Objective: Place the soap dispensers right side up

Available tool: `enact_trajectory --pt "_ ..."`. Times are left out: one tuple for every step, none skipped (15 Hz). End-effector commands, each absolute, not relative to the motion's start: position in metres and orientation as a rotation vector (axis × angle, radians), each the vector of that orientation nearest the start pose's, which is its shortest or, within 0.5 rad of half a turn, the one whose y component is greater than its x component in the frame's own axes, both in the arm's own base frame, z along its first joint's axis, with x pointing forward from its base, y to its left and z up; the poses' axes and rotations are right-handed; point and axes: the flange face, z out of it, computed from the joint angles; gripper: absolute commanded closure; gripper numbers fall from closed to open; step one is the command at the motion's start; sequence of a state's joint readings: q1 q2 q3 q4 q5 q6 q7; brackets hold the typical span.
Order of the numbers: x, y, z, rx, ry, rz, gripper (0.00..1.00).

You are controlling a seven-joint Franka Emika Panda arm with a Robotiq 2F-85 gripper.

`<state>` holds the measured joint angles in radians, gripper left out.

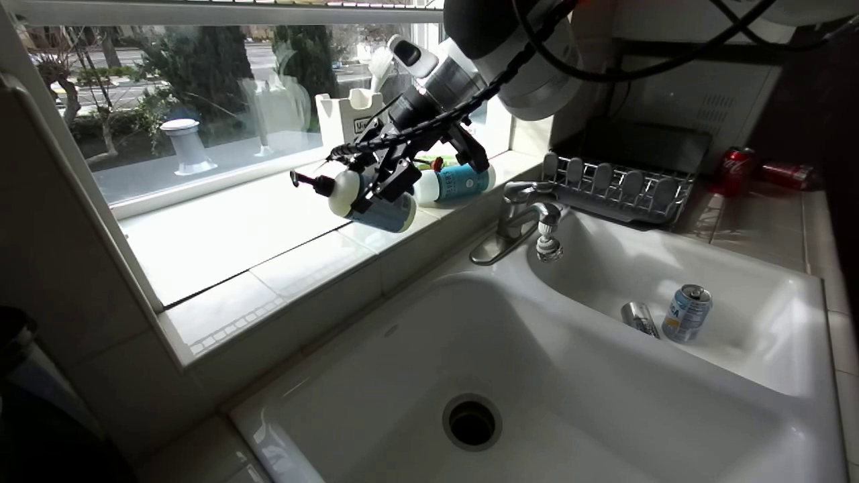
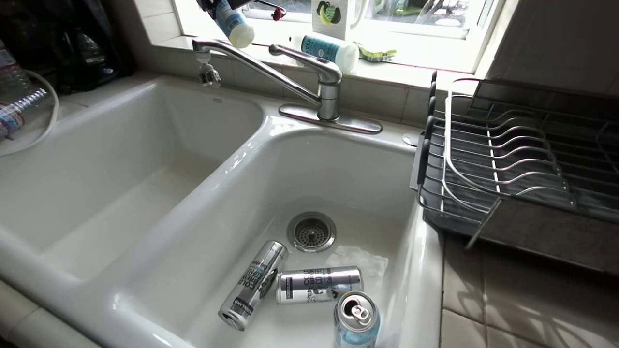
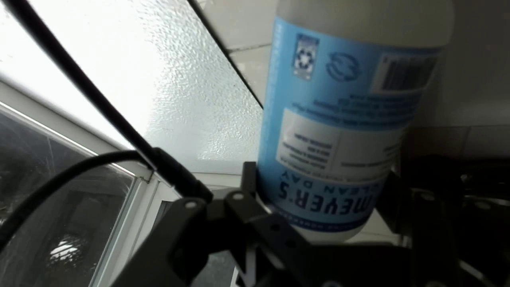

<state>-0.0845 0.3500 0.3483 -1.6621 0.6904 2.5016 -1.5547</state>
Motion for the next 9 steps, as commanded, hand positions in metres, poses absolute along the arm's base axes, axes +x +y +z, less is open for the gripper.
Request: enact_trajectory --pt "0.654 0.141 0.451 -2.118 -1.526 -1.233 0.54" --pt "0.652 0.140 0.448 -2.098 -1.486 -1.278 0.54" --pt "0.650 0.140 0.446 -2.083 -1.457 -1.327 0.54" --pt "0.649 0.139 0.447 -2.060 -1.424 -1.379 0.54" --pt "0.648 0.139 0.448 -2.038 -1.393 -1.427 0.54" --pt "0.647 0.138 0.450 -2.008 -1.362 -1.473 0.54" --pt "0.645 0.138 0.451 -1.980 -1.337 -1.515 0.54" --pt "0.644 0.137 0.450 -1.960 -1.313 -1.557 0.54" --pt "0.642 0.135 0.446 -1.947 -1.292 -1.570 0.54"
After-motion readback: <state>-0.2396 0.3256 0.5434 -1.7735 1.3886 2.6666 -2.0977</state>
